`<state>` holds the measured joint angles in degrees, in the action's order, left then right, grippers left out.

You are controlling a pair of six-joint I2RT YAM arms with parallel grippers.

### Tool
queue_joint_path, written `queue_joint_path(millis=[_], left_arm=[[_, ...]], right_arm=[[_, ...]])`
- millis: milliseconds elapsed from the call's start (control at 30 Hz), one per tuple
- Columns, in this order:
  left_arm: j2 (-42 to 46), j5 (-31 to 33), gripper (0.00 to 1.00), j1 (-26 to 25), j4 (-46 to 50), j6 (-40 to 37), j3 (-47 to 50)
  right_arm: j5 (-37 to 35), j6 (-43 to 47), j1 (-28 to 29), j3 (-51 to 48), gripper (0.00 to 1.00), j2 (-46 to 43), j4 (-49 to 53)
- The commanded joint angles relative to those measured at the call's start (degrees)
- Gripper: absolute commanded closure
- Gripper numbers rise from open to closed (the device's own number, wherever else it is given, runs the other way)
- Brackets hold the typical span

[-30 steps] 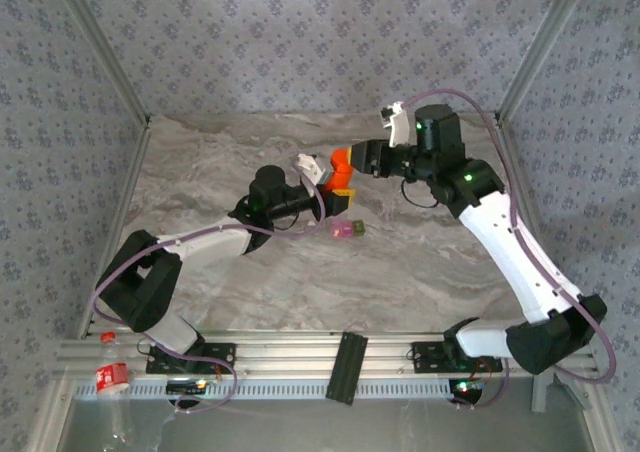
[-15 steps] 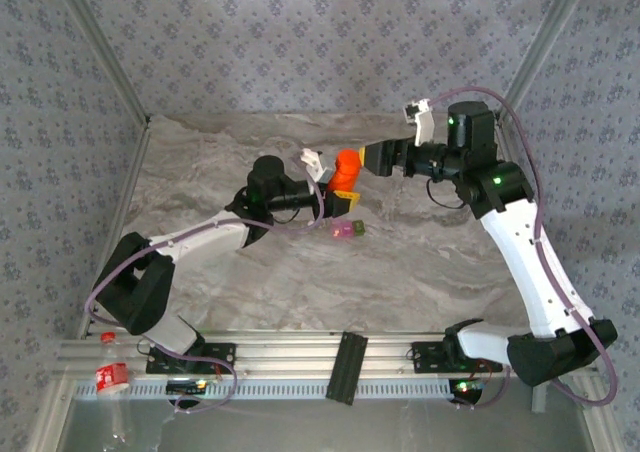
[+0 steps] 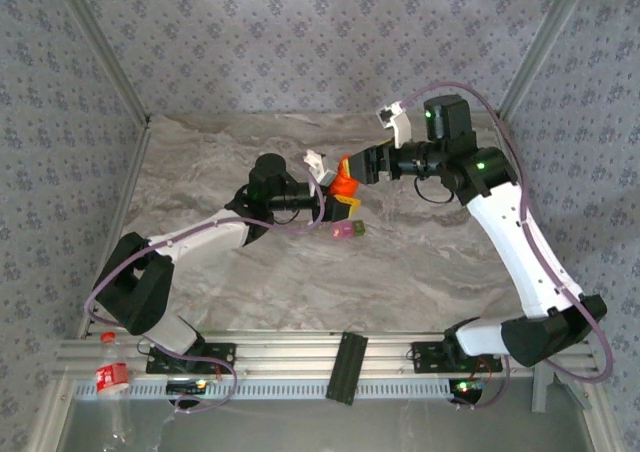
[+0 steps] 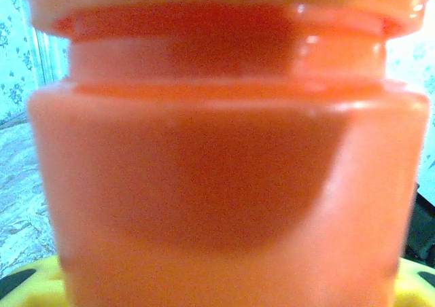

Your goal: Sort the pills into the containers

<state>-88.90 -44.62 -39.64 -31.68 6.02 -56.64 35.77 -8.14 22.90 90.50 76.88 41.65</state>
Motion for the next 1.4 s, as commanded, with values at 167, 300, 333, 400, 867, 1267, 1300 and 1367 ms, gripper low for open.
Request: queue_joint_path(millis=[167, 300, 333, 400, 867, 1267, 1300, 1367], left_arm=[[1.18, -1.89, 1.0, 0.32, -0.87, -0.09, -2.66], [1.14, -1.79, 1.0, 0.24, -0.88, -0.04, -2.68], [1.19, -1.73, 1.0, 0.19, -0.91, -0.04, -2.68], [1.26, -1.53, 1.0, 0.26, -0.88, -0.03, -2.68], [1.77, 3.48, 1.0, 0.26, -1.3, -0.75, -2.61], [1.5, 16.45, 1.0, -1.27, -6.97, -1.63, -0.68], [1.37, 17.42, 1.0, -1.49, -7.9, -1.46, -0.41], [1.07, 19.16, 1.0, -1.96, -9.28, -1.37, 0.12]], right_arm=[[-0.55, 2.34, 0.97, 1.96, 0.17, 1.43, 2.62], [-0.45, 2.17, 1.01, 1.79, 0.2, 1.49, 2.47], [-0.38, 2.09, 1.01, 1.68, 0.21, 1.52, 2.39], [-0.18, 1.99, 1.08, 1.52, 0.23, 1.6, 2.31], [-2.11, -0.51, 2.41, -2.07, 0.49, 1.43, 0.02], [-22.1, -18.56, 10.2, -13.78, 0.57, 0.33, -14.97], [-24.02, -19.97, 11.13, -14.49, 0.57, 0.28, -16.07], [-26.55, -21.94, 12.41, -15.68, 0.59, -0.01, -17.97]])
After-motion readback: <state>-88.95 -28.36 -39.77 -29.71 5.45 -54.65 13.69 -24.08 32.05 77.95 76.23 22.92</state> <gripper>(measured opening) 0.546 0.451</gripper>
